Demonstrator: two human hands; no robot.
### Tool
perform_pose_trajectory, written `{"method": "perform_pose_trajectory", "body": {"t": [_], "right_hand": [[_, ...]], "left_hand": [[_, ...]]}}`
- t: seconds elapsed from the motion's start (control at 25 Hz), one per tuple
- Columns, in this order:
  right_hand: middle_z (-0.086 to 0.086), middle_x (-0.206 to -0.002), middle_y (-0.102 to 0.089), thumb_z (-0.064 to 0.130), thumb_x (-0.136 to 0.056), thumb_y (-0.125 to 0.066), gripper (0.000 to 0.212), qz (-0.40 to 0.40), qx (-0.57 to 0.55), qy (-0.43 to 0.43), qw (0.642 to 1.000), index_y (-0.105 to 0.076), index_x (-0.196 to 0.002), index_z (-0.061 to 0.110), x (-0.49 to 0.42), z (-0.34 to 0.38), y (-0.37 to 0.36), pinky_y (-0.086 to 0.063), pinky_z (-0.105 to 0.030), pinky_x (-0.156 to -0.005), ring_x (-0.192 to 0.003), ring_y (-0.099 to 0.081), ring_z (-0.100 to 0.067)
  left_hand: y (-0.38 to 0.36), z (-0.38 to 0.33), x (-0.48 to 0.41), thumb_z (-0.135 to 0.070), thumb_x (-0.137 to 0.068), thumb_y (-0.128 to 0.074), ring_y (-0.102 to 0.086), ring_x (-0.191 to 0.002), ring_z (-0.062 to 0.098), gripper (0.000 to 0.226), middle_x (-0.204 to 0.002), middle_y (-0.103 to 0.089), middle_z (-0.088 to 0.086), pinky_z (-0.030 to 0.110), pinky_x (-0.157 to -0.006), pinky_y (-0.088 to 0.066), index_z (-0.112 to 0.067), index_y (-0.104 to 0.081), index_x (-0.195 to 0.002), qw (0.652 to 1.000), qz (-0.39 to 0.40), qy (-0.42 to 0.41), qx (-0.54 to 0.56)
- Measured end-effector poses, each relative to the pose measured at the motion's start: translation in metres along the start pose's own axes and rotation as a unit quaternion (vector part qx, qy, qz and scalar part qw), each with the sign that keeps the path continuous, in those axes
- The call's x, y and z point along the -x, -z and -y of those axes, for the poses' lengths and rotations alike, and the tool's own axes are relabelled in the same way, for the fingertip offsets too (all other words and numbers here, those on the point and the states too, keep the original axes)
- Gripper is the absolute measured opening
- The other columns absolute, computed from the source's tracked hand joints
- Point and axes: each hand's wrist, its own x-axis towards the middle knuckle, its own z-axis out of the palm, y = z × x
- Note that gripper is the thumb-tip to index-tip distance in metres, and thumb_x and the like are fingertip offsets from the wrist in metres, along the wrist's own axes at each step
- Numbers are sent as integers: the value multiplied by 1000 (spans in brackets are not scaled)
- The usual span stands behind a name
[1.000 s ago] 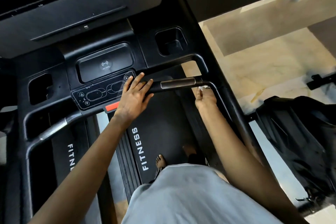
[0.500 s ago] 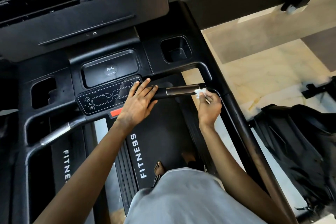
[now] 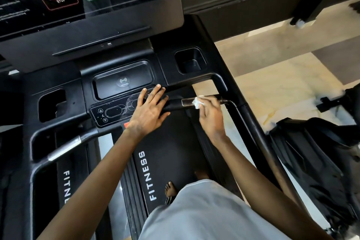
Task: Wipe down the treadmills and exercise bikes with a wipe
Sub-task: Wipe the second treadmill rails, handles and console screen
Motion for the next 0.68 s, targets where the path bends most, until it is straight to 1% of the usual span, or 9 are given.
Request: {"method": "perform_pose_trajectory", "body": {"t": [0.04,0.12,0.2,0.24,0.32,0.4,0.48,0.56,0.68], "right_hand": [[-4,-120,-61,-1,-92,-59,27,14,2,26,1000,-71,-116,6,1,4,-4,-34,-10,-107,-113,-58,-16],[-3,-119,-62,2,-94,-59,27,15,1,20,1000,-71,-117,9,-3,7,-8,-41,-17,-105,-112,-58,-16],[-2,-118,-62,5,-96,-56,27,-4,7,-5,1000,-71,-118,10,-9,11,-11,-47,-27,-102,-111,-57,-17],[-2,-118,-61,4,-96,-55,28,-1,11,7,1000,-70,-119,10,-9,16,-14,-47,-28,-103,-112,-57,-17],[-2,-121,-61,2,-96,-55,30,32,18,62,997,-69,-121,9,-3,28,-21,-45,-23,-104,-114,-55,-15],[-1,-121,-61,2,-96,-56,30,54,18,100,993,-70,-121,10,-1,35,-24,-44,-20,-102,-114,-53,-13],[-3,-119,-61,4,-96,-54,29,55,20,77,995,-69,-121,9,-8,38,-27,-49,-28,-100,-112,-54,-17],[-4,-116,-61,4,-96,-52,30,66,39,63,995,-69,-120,8,-14,48,-35,-51,-36,-97,-108,-55,-21],[-3,-114,-61,3,-95,-55,27,93,54,134,985,-70,-117,9,-9,70,-49,-50,-33,-93,-103,-55,-21]], "left_hand": [[2,4,2,-55,-90,-62,-20,-152,24,75,-160,-34,9,52,-121,-4,-11,-46,-148,1000,1,15,4],[6,16,7,-66,-86,-56,-17,-153,26,94,-164,-23,10,55,-122,-9,-14,-24,-158,998,12,54,18],[11,26,10,-73,-82,-56,-21,-151,30,105,-162,-24,13,58,-120,-16,-18,-11,-161,996,34,77,32],[12,30,10,-73,-81,-58,-25,-149,31,108,-160,-27,14,59,-119,-19,-20,-9,-161,995,47,79,37],[14,31,7,-72,-80,-62,-30,-144,33,111,-156,-31,15,60,-118,-22,-21,-6,-161,994,68,78,44],[14,31,6,-70,-79,-64,-31,-144,33,112,-156,-31,14,59,-118,-21,-22,-5,-161,993,71,76,57],[12,34,10,-71,-80,-64,-29,-145,31,112,-158,-30,12,55,-120,-19,-21,-5,-161,993,60,77,73],[11,43,18,-73,-79,-63,-32,-143,31,112,-156,-33,13,51,-119,-21,-19,-8,-161,992,46,86,81],[12,58,29,-74,-76,-65,-38,-136,34,114,-150,-40,17,48,-115,-26,-18,-13,-160,989,33,112,87]]}}
